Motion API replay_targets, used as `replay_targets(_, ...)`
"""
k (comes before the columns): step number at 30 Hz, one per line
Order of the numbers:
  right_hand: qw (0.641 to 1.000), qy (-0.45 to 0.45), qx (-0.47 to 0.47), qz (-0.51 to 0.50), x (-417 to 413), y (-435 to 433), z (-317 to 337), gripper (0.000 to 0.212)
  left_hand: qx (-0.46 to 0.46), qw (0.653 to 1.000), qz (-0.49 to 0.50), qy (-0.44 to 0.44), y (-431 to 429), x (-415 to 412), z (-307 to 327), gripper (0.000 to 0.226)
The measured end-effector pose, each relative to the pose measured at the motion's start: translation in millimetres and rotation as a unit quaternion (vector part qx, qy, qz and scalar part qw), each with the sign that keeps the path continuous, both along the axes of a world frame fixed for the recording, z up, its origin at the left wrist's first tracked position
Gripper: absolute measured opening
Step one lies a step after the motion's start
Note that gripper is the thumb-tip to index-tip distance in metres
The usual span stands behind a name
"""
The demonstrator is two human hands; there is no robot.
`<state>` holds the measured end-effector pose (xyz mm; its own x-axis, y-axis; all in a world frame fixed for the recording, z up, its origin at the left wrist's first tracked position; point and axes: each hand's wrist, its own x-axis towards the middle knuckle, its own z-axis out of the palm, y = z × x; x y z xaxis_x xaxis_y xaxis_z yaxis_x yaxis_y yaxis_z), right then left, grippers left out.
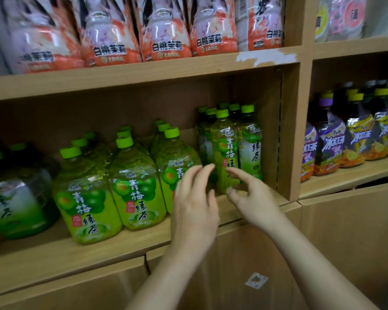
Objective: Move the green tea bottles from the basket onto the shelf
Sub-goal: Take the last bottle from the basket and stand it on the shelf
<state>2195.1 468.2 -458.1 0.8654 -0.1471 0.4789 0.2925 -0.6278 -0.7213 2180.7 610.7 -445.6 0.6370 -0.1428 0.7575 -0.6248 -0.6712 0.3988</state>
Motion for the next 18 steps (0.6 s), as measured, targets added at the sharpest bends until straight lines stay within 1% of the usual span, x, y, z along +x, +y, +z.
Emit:
replay_targets(2,0.998,0.000,-0.002,0.063,-1.9,24.5,-4.0,0.060,0.006,0.993,0.090,-0.075,46.3,-7.6,-4.1,0.048)
replay_targets(3,0.996,-0.002,-0.001,0.089,-1.3,36.8,-5.7,0.064,0.007,0.987,0.139,-0.084,70.1,-9.5,-6.3,0.049)
replay_targets(5,0.993,0.010,0.035,0.112,-0.2,57.9,-5.4,0.072,0.007,0.973,0.221,-0.068,115.1,-10.2,-10.8,0.056)
replay_targets(7,0.991,0.009,0.086,0.103,1.4,72.6,-5.5,0.074,-0.014,0.964,0.266,-0.017,150.6,-7.8,-16.9,0.071)
replay_targets(9,0.994,-0.012,0.091,0.066,1.5,81.8,-6.7,0.073,-0.054,0.965,0.250,0.057,171.9,-4.6,-20.1,0.087)
replay_targets(11,0.997,-0.020,0.067,0.024,0.3,87.8,-5.6,0.072,-0.087,0.966,0.218,0.108,181.6,0.2,-22.8,0.094)
replay_targets(15,0.999,-0.015,0.021,-0.030,-4.6,96.1,-2.0,0.072,-0.067,0.968,0.222,0.096,189.1,6.4,-26.8,0.090)
replay_targets(18,0.999,-0.013,0.019,-0.040,-7.0,100.7,-0.4,0.072,-0.038,0.962,0.253,0.096,195.4,7.2,-25.6,0.088)
